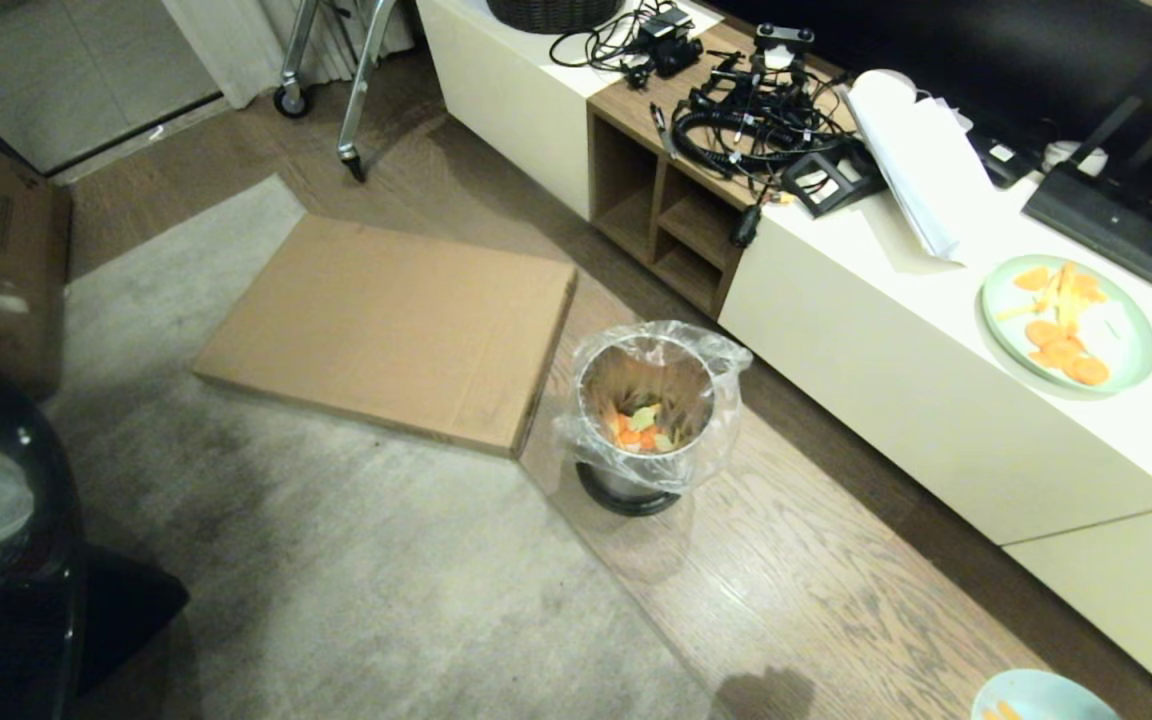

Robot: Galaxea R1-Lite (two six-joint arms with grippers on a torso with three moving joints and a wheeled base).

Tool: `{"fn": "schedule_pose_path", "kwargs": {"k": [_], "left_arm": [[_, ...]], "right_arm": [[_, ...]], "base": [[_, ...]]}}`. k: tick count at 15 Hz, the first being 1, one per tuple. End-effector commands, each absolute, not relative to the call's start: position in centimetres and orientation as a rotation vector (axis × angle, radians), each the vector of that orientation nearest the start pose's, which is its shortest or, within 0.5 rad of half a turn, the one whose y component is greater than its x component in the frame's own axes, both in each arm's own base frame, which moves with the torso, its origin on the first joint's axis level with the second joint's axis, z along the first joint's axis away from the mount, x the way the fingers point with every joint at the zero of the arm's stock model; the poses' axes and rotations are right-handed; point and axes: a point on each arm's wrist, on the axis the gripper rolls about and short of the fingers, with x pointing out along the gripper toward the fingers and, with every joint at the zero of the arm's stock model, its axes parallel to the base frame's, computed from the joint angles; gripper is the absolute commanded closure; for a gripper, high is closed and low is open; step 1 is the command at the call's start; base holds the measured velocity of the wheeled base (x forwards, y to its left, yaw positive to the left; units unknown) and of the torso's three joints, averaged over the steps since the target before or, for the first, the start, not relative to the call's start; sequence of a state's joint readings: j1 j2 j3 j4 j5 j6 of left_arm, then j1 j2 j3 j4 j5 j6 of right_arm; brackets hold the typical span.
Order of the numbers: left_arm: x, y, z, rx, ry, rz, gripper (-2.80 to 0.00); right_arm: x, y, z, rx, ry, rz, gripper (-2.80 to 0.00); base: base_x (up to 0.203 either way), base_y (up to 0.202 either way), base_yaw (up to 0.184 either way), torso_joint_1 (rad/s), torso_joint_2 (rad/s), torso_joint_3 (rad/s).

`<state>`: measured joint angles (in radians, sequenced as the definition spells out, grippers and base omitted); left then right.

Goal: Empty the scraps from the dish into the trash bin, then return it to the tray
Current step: Move the bowl over the trash can

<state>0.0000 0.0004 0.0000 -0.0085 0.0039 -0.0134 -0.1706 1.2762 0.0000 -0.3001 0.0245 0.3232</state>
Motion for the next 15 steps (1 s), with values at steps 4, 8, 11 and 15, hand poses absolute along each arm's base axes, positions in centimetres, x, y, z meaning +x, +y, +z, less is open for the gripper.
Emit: {"fn": "schedule_pose_path", "kwargs": {"k": [4, 8, 11, 15], "left_arm": [[-2.28, 0.01, 7.64, -0.014, -0.009, 0.005, 0.0], [-2.28, 0.01, 7.64, -0.014, -0.009, 0.005, 0.0], [-2.28, 0.01, 7.64, -0.014, -0.009, 0.005, 0.0], [-2.28, 0.02, 7.64, -0.011, -0.009, 0.008, 0.0]], "right_arm": [[9.26, -1.55, 5.65, 0.395, 0.947, -0.292, 0.0], [9.26, -1.55, 5.65, 0.395, 0.947, -0.292, 0.0], [9.26, -1.55, 5.65, 0.395, 0.947, -0.292, 0.0], [9.28, -1.54, 5.66, 0.394, 0.946, -0.29, 0.0]], "base": [[0.05, 0.0, 0.001, -0.002, 0.0, 0.001], [0.184, 0.0, 0.001, 0.002, 0.0, 0.002], [0.184, 0.0, 0.003, 0.004, 0.0, 0.001], [0.185, 0.0, 0.002, 0.001, 0.0, 0.002]]}}
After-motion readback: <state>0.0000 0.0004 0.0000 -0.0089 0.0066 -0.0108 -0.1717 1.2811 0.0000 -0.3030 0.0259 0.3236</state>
